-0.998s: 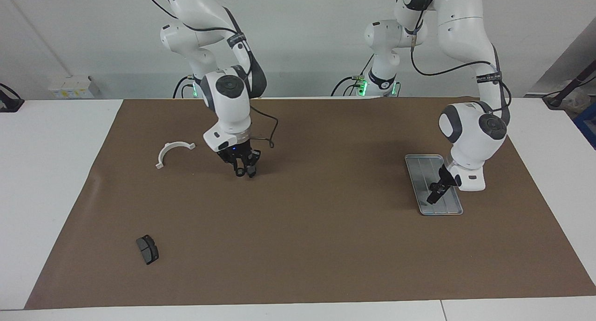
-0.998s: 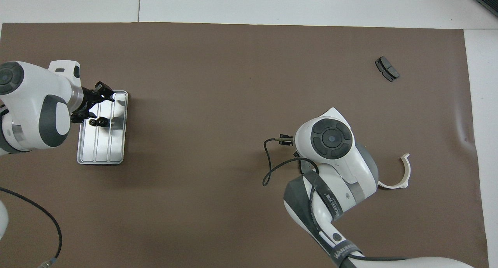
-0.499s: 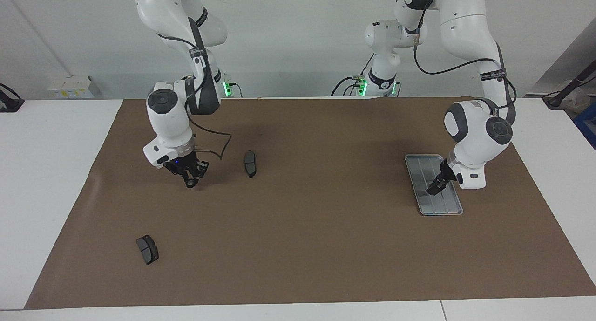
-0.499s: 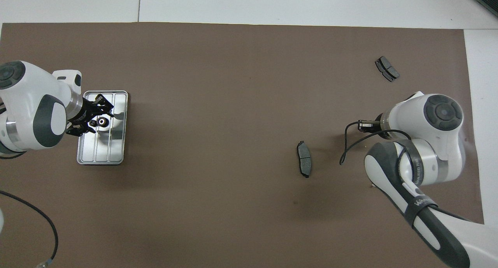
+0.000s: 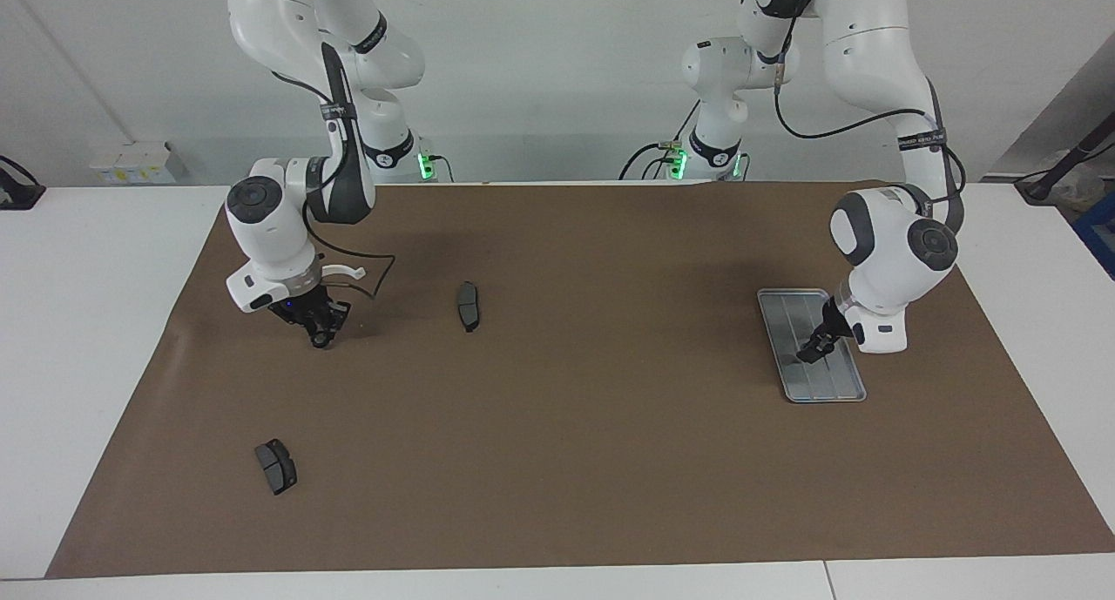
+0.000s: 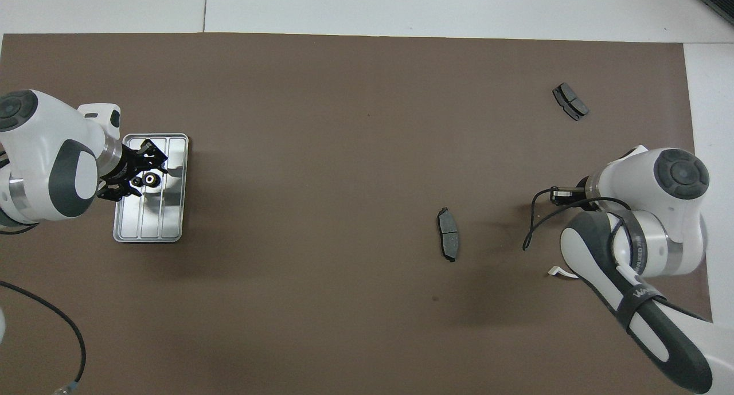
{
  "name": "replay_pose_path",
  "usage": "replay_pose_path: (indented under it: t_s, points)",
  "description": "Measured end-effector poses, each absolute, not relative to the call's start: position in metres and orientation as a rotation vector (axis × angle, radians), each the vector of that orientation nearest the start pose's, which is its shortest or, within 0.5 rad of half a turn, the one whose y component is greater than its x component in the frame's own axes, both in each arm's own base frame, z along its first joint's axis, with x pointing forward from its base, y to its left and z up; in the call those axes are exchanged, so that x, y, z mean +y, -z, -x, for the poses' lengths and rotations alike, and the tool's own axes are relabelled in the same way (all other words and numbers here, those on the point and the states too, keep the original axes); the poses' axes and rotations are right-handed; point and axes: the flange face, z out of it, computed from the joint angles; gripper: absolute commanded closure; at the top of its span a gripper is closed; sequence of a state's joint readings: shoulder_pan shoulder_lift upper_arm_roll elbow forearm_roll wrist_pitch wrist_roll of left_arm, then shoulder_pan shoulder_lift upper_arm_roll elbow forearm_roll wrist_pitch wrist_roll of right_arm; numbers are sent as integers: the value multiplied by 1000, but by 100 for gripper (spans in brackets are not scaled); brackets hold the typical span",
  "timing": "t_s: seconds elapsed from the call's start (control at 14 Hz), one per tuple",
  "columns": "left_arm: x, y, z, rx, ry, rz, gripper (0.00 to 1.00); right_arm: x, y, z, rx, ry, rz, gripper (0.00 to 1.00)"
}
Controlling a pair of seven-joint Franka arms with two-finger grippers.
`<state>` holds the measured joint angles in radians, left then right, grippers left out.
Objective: Place bearing gear from tray to pile
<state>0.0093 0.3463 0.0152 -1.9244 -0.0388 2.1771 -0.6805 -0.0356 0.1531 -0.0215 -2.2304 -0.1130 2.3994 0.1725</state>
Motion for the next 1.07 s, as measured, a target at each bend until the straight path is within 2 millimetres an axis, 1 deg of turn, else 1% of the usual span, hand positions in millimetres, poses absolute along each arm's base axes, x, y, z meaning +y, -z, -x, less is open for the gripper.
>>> replay_pose_path:
  t_s: [0.14,0.29,0.43,0.5,0.57,0.64,0.86,1.0,1.07]
  points:
    - [13,-300,-607,-1115,-153,2926,43,-34,-307,-544,241,41,3211,0]
    - [13,-301,-608,-1116,-149,2927,50,-37,-314,-548,250,69,3210,0]
    - [14,-301,-608,-1117,-146,2927,59,-38,-327,-557,238,115,3209,0]
    - [14,-301,-608,-1118,-146,2927,62,-37,-335,-561,234,131,3209,0]
    - [14,-302,-608,-1118,-142,2928,65,-35,-347,-564,232,128,3211,0]
    - [14,-302,-608,-1118,-141,2928,68,-33,-362,-569,229,122,3214,0]
    - [16,-302,-608,-1124,-139,2927,73,-17,-426,-578,210,179,3203,0]
    - [18,-303,-608,-1127,-131,2928,76,-7,-469,-575,209,229,3183,0]
    - [18,-304,-610,-1130,-117,2930,76,-3,-494,-571,220,242,3161,0]
